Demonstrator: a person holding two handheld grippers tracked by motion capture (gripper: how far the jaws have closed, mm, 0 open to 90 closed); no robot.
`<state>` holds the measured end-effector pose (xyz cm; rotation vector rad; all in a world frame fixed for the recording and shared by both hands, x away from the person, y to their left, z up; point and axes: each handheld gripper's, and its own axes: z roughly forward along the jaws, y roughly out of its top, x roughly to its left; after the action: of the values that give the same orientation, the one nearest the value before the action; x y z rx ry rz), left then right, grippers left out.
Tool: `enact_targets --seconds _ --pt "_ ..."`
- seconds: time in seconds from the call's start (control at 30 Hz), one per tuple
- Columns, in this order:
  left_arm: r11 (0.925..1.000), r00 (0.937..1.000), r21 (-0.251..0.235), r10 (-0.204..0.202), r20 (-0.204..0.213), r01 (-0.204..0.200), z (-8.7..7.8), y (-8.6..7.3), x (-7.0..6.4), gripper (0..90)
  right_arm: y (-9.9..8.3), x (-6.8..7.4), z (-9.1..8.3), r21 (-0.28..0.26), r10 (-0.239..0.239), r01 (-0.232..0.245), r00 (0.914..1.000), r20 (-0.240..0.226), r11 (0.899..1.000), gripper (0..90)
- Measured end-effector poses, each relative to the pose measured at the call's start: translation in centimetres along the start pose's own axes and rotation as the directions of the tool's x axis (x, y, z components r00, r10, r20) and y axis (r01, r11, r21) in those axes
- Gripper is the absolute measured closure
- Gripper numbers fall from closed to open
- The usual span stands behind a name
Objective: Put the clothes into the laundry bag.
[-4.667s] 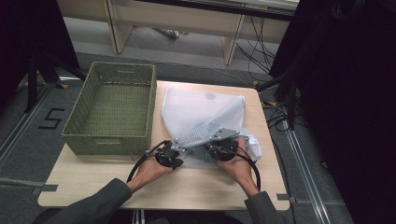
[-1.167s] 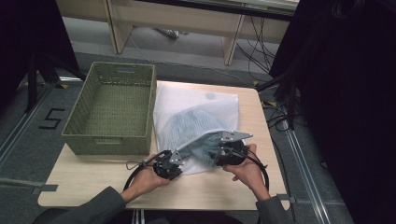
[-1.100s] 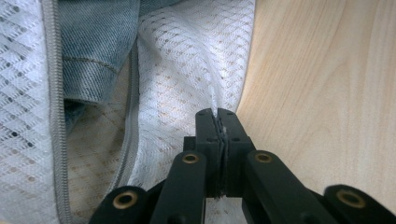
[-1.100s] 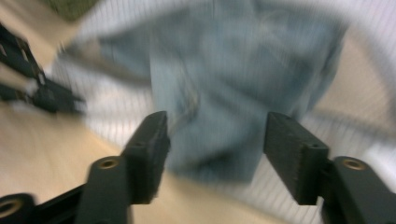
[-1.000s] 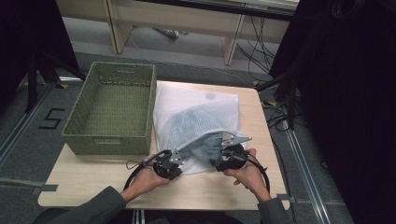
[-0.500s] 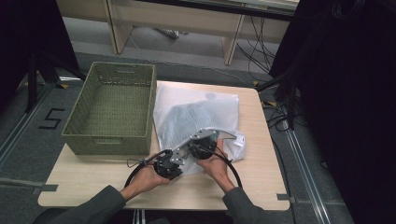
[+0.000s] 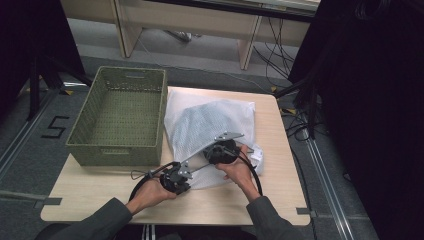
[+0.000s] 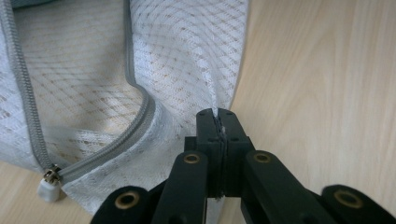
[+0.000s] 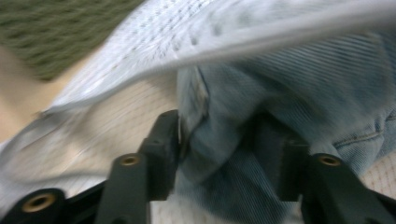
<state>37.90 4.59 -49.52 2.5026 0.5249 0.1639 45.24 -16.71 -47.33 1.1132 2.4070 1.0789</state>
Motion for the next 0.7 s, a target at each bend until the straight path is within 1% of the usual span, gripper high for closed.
enact_targets --seconds 0.03,0.07,0.1,0.13,0.17,0.2,0.23,0.27,0.3,0.33,0.37,0.4,0.43,0.47,0.5,0.53,0.57,0.6,0.63,0.67,0.7 --pt "0.9999 0.9999 0.004 -0.015 0.001 0.015 -0.2 -0.2 0.1 88.3 -0.2 0.0 -0.6 0.006 0.000 0.000 0.9999 -0.010 1.000 45.7" --pt "0.9999 0.9999 0.009 -0.010 0.002 0.010 -0.3 -0.4 0.3 88.2 -0.4 0.1 -0.9 -0.022 0.001 -0.001 0.9999 -0.015 1.000 43.3" --pt "0.9996 0.9997 0.016 -0.023 0.004 0.023 -0.5 -0.6 0.4 88.0 -0.3 0.0 -1.9 0.022 -0.008 0.009 0.9995 -0.031 1.000 41.9" --pt "0.9993 0.9997 0.026 -0.026 0.003 0.026 -0.7 -0.8 0.5 87.5 -0.5 0.1 -2.3 -0.008 -0.013 0.013 0.9998 -0.016 1.000 40.5" --pt "0.9991 0.9998 0.036 -0.021 -0.001 0.021 -0.9 -1.0 0.7 86.9 -0.6 0.1 -3.1 0.001 0.000 0.000 0.9997 -0.025 1.000 40.2" --pt "0.9990 0.9997 0.037 -0.024 -0.004 0.024 -1.1 -1.1 0.8 86.1 -0.8 0.0 -3.6 -0.009 0.004 -0.004 0.9998 -0.020 1.000 39.9" --pt "0.9988 0.9999 0.047 -0.008 -0.010 0.008 -1.5 -1.1 1.0 84.9 -1.0 -0.2 -4.1 -0.017 -0.009 0.009 0.9997 -0.022 1.000 39.6" --pt "0.9990 0.9990 0.016 -0.042 -0.016 0.042 -1.5 -1.0 0.9 82.3 -1.1 -0.4 -4.7 -0.013 -0.009 0.009 0.9998 -0.020 1.000 39.2" --pt "0.9995 0.9991 -0.001 -0.030 -0.029 0.030 -1.8 -0.8 1.1 77.0 -1.3 -0.5 -5.0 -0.018 -0.001 0.001 0.9999 -0.017 1.000 39.0" --pt "0.9993 0.9990 -0.026 -0.028 -0.034 0.027 -1.9 -0.5 1.1 69.5 -1.4 -0.8 -5.5 -0.007 -0.007 0.007 0.9998 -0.020 1.000 38.8" --pt "0.9973 0.9986 -0.063 -0.039 -0.034 0.037 -1.8 -0.1 1.0 62.7 -1.5 -0.9 -5.7 -0.020 0.008 -0.008 0.9998 -0.018 1.000 38.9" --pt "0.9965 0.9988 -0.074 -0.041 -0.026 0.039 -1.7 0.3 0.9 58.7 -1.7 -1.2 -5.9 -0.013 0.000 0.000 0.9999 -0.015 1.000 38.9" --pt "0.9952 0.9990 -0.089 -0.041 -0.020 0.039 -1.3 0.8 0.8 54.1 -1.8 -1.4 -6.0 -0.014 0.011 -0.012 0.9999 -0.013 1.000 38.8" --pt "0.9951 0.9988 -0.089 -0.045 -0.016 0.044 -0.9 1.2 0.6 49.8 -1.9 -1.6 -5.9 -0.035 0.017 -0.017 0.9998 -0.008 0.999 38.8" --pt "0.9951 0.9991 -0.092 -0.037 -0.022 0.035 -0.3 1.7 0.4 46.7 -1.9 -1.7 -6.2 -0.010 0.029 -0.029 0.9995 -0.014 1.000 38.7" --pt "0.9939 0.9982 -0.096 -0.056 -0.022 0.053 0.3 2.1 0.1 44.5 -2.0 -1.8 -6.2 -0.009 0.036 -0.036 0.9993 -0.009 0.999 38.6" --pt "0.9959 0.9993 -0.087 -0.029 -0.026 0.026 0.8 2.4 0.1 42.2 -2.1 -1.9 -6.2 -0.007 0.041 -0.041 0.9991 -0.013 0.999 38.5" --pt "0.9961 0.9990 -0.082 -0.035 -0.027 0.032 1.3 2.7 0.0 41.2 -2.2 -2.1 -6.1 -0.007 0.030 -0.030 0.9995 -0.006 1.000 38.4" --pt "0.9963 0.9989 -0.079 -0.035 -0.032 0.032 1.8 3.0 0.0 40.3 -2.2 -2.1 -6.1 -0.001 0.039 -0.040 0.9992 -0.008 0.999 38.1" --pt "0.9954 0.9982 -0.084 -0.049 -0.034 0.046 2.3 3.2 0.0 39.9 -2.2 -2.2 -6.1 0.004 0.041 -0.041 0.9991 -0.010 0.999 37.9" --pt "0.9959 0.9982 -0.076 -0.051 -0.031 0.048 2.7 3.5 0.2 39.8 -2.3 -2.2 -6.0 0.004 0.040 -0.040 0.9992 -0.004 0.999 37.8"
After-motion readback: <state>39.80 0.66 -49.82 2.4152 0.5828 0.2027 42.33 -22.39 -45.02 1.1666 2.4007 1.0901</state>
